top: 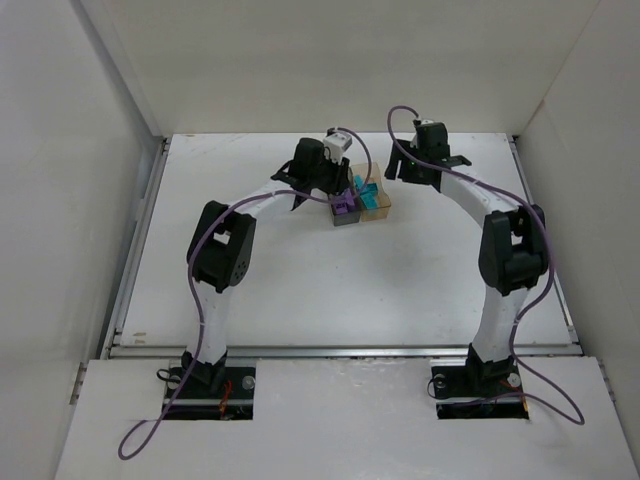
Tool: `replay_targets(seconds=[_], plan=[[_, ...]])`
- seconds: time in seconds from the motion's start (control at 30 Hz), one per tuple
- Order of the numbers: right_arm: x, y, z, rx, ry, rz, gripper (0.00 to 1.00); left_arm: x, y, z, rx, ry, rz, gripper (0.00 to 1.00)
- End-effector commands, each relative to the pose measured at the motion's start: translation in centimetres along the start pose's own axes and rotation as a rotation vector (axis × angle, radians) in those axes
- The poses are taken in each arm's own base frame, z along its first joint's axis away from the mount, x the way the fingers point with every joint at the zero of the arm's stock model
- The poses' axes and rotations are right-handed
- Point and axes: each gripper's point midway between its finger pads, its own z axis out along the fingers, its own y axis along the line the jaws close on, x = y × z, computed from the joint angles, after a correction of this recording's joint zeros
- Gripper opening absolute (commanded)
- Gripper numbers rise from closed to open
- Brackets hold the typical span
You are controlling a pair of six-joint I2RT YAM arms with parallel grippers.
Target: Sort the legos into containers by color
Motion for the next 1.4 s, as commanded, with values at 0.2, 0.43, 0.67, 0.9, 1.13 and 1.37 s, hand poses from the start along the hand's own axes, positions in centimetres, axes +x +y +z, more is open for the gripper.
replay_targets(seconds=[0.2,0.43,0.67,0.9,1.13,1.37], plan=[[2.3,-2.2,2.4,0.056,0.026,0.068,0.71,-3.0,0.1,0.1,-0.053,-0.087,0.011,0.63],[4.5,-2.7,3.3,0.062,0.073,0.089,0.68,-4.1,0.6,-0.9,-0.097,-0.067,0.023,0.7],[7.4,-2.0,3.0,-0.003,0.133,0.126,0.66,-7.3,0.9,-4.0,-0.167,-0.087,0.024,0.7],[7.9,-1.5,2.2,-0.009,0.128,0.139,0.66,-8.0,4.1,-7.5,-0.279,-0.065,0.018,0.7],[6.9,0.3,2.0,-0.071,0.118,0.163,0.63,-5.8,5.8,-9.7,-0.352,-0.017,0.037,0.71],[7.1,-1.4,1.5,0.013,0.092,0.159,0.63,-5.9,6.3,-12.1,-0.37,-0.022,0.047,0.71]])
